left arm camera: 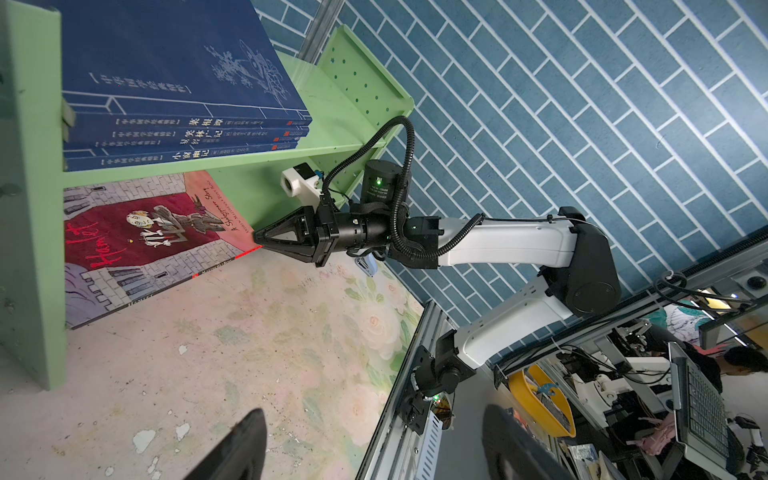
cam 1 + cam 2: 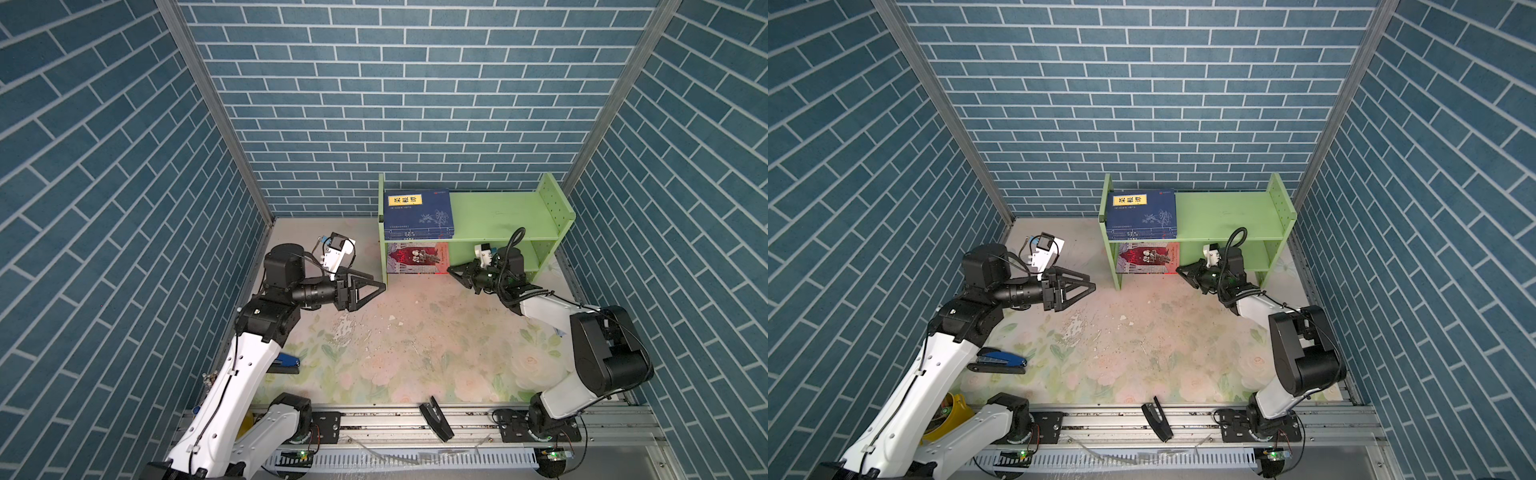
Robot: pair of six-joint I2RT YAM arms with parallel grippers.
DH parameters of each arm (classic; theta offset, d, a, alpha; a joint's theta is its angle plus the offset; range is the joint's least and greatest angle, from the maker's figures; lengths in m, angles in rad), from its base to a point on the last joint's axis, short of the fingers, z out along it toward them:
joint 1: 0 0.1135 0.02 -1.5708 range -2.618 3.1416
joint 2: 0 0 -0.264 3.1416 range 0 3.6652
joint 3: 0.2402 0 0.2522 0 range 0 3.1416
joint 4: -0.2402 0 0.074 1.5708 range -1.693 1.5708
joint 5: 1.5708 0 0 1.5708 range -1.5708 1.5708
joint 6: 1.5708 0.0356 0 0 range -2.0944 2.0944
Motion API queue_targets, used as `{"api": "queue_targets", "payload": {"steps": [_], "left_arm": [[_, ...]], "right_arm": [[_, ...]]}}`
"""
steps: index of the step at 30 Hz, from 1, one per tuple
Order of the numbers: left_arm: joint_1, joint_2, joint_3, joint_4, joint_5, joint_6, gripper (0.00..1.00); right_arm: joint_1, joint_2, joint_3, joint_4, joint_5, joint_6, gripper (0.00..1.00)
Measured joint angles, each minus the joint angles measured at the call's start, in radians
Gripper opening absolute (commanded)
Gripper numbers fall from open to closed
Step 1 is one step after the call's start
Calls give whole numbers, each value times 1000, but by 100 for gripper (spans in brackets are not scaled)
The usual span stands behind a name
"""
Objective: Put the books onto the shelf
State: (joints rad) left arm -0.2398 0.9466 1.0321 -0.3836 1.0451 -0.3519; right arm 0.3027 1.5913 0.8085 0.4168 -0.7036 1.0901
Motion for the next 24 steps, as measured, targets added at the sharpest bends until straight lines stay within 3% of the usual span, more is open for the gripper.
{"api": "queue_targets", "payload": {"steps": [2, 7, 9, 13, 19, 24], "left_arm": [[0, -1, 0, 0, 0, 0, 83], [0, -4, 0, -6, -13, 19, 83], [0, -4, 0, -29, -38, 58, 83], [0, 11, 28, -125, -113, 198, 83], [1, 14, -6, -169, -277, 390, 83], [2, 47, -140, -123, -360, 486, 80]], "right_arm": [[0, 4, 0, 0, 0, 0, 2], [2, 11, 0, -7, -1, -9, 27], [4, 10, 0, -11, 1, -16, 37], [5, 6, 0, -24, 8, -24, 47], [5, -72, -21, -50, 31, -26, 45], [5, -174, -61, -78, 54, -53, 26]]}}
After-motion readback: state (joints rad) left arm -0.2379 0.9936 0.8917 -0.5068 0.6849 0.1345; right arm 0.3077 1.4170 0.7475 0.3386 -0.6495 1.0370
